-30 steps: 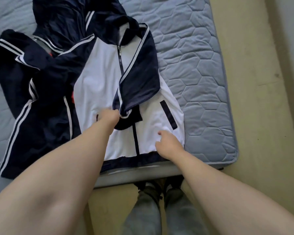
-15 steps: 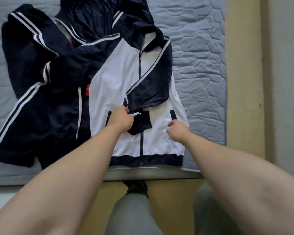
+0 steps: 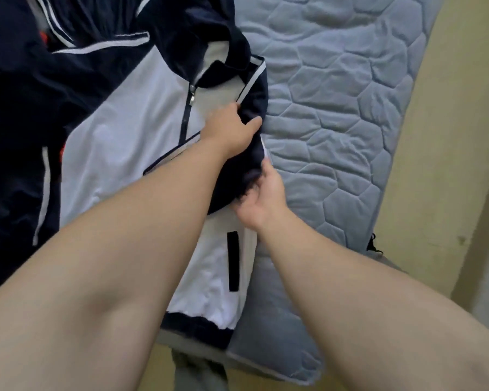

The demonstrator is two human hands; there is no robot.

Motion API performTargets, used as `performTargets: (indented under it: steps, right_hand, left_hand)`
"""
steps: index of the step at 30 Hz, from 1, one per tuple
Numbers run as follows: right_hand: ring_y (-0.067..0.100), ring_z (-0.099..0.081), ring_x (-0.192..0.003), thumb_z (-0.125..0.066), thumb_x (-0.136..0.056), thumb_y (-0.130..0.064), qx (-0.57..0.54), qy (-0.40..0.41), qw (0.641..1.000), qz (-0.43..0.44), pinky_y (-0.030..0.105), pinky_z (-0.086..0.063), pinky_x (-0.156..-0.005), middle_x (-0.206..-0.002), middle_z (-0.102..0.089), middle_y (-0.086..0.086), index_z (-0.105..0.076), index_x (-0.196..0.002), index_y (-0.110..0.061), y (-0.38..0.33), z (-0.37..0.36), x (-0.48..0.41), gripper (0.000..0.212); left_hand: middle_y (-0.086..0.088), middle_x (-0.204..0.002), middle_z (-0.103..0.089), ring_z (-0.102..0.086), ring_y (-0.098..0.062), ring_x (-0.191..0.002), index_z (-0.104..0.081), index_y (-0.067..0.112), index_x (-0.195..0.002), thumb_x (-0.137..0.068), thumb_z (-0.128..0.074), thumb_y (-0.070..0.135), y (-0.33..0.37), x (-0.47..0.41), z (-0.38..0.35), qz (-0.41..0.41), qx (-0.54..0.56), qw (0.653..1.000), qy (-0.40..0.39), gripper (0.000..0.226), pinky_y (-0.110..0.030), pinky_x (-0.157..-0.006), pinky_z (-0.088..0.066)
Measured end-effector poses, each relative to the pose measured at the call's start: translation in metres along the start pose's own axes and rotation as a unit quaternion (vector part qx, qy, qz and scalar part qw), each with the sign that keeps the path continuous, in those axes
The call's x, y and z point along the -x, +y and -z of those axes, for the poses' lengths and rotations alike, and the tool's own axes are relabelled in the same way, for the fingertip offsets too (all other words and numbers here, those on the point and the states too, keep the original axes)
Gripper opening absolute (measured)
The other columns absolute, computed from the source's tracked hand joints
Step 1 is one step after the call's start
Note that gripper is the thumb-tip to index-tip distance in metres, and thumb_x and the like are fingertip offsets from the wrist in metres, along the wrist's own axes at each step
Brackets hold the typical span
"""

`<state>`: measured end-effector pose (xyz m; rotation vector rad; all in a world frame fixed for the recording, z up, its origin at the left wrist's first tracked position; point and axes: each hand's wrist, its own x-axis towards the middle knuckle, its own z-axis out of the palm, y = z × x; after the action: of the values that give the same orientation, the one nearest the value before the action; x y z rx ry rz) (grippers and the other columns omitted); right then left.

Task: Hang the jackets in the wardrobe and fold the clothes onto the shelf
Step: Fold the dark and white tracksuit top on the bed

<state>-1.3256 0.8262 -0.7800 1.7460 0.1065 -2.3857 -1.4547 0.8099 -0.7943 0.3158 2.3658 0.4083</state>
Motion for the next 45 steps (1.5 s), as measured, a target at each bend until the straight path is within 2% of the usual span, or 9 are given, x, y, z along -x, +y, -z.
performTargets:
  steps: [6,13,17,21,25,28,35,38,45]
  right_hand:
    - [0.025,-0.067,-0.099,-0.050,-0.101,-0.023,-0.118,0.048,0.992,0.001,0.037,-0.052,-0.085,-0.105,-0.072,0.008,-0.066,-0.103,-0.009,-0.066,0.045,0.008,0.021]
    - [0.023,-0.067,-0.075,-0.054,-0.096,-0.010,-0.035,0.087,0.995,0.017,0.026,-0.053,-0.053,-0.092,-0.073,0.010,-0.067,-0.109,-0.002,-0.075,0.036,0.014,0.020]
    - [0.025,-0.065,-0.084,-0.058,-0.092,-0.002,0.023,0.147,0.988,0.049,0.029,-0.052,-0.059,-0.109,-0.071,0.014,-0.064,-0.120,-0.003,-0.067,0.033,0.009,0.029]
    - [0.025,-0.062,-0.092,-0.053,-0.090,0.005,0.062,0.175,0.978,0.093,0.039,-0.054,-0.088,-0.109,-0.068,0.012,-0.059,-0.114,-0.012,-0.059,0.034,0.000,0.030]
    - [0.019,-0.060,-0.081,-0.053,-0.087,0.003,0.156,0.204,0.956,0.145,0.034,-0.055,-0.076,-0.100,-0.066,0.006,-0.057,-0.110,-0.018,-0.052,0.034,-0.001,0.032]
    - [0.014,-0.056,-0.073,-0.052,-0.086,-0.002,0.289,0.233,0.910,0.186,0.023,-0.046,-0.057,-0.104,-0.060,0.003,-0.048,-0.110,-0.021,-0.045,0.031,0.004,0.031]
    - [0.028,-0.037,-0.126,-0.060,-0.088,-0.031,0.612,0.276,0.653,0.350,0.040,-0.030,-0.104,-0.133,-0.038,0.006,-0.045,-0.121,-0.023,-0.026,0.007,0.004,0.037]
    - [0.028,-0.046,-0.123,-0.055,-0.094,-0.036,0.605,0.212,0.682,0.351,0.039,-0.038,-0.098,-0.135,-0.046,0.008,-0.050,-0.125,-0.018,-0.032,-0.029,-0.003,0.036]
    - [0.019,-0.059,-0.070,-0.049,-0.099,-0.036,0.422,0.153,0.869,0.208,0.028,-0.046,-0.058,-0.086,-0.061,0.002,-0.057,-0.114,-0.015,-0.046,-0.097,0.017,0.027]
  left_hand:
    - [-0.010,-0.139,-0.047,-0.042,-0.032,-0.132,-0.046,0.014,-0.132,-0.084,-0.063,0.060,0.039,-0.028,-0.011,0.132,-0.096,0.983,0.083,0.069,-0.048,-0.103,-0.040]
    - [-0.012,-0.102,-0.065,-0.064,-0.037,-0.093,-0.059,0.014,-0.096,-0.085,-0.052,0.033,0.038,-0.032,0.000,0.125,-0.025,0.992,-0.012,0.023,-0.036,-0.078,-0.052]
    - [-0.015,-0.106,-0.065,-0.058,-0.036,-0.093,-0.063,0.009,-0.098,-0.098,-0.031,0.062,0.021,-0.016,-0.008,0.159,-0.072,0.985,-0.001,0.062,-0.037,-0.077,-0.043]
    - [-0.019,-0.114,-0.067,-0.065,-0.040,-0.100,-0.061,0.007,-0.106,-0.099,-0.038,0.057,-0.004,-0.008,-0.018,0.262,-0.013,0.965,-0.006,0.055,-0.042,-0.091,-0.052]
    - [-0.010,-0.121,-0.063,-0.060,-0.035,-0.108,-0.058,0.012,-0.117,-0.092,-0.048,0.062,-0.018,0.003,-0.022,0.219,0.039,0.972,0.078,0.056,-0.038,-0.093,-0.046]
    - [-0.004,-0.128,-0.055,-0.053,-0.028,-0.119,-0.058,0.018,-0.123,-0.088,-0.045,0.070,-0.034,0.028,-0.017,0.117,-0.004,0.981,0.157,0.064,-0.046,-0.100,-0.043]
    - [-0.007,-0.140,-0.046,-0.042,-0.031,-0.130,-0.045,0.015,-0.139,-0.090,-0.058,0.056,-0.119,0.111,-0.015,0.142,-0.126,0.971,0.148,0.065,-0.049,-0.104,-0.035]
    - [-0.007,-0.146,-0.041,-0.040,-0.032,-0.132,-0.041,0.015,-0.143,-0.091,-0.062,0.043,-0.141,0.128,-0.010,0.127,-0.152,0.975,0.098,0.063,-0.047,-0.109,-0.034]
    - [-0.005,-0.157,-0.027,-0.029,-0.028,-0.140,-0.049,0.022,-0.136,-0.085,-0.057,0.010,-0.133,0.136,0.020,0.138,-0.115,0.982,0.055,0.053,-0.043,-0.111,-0.029]
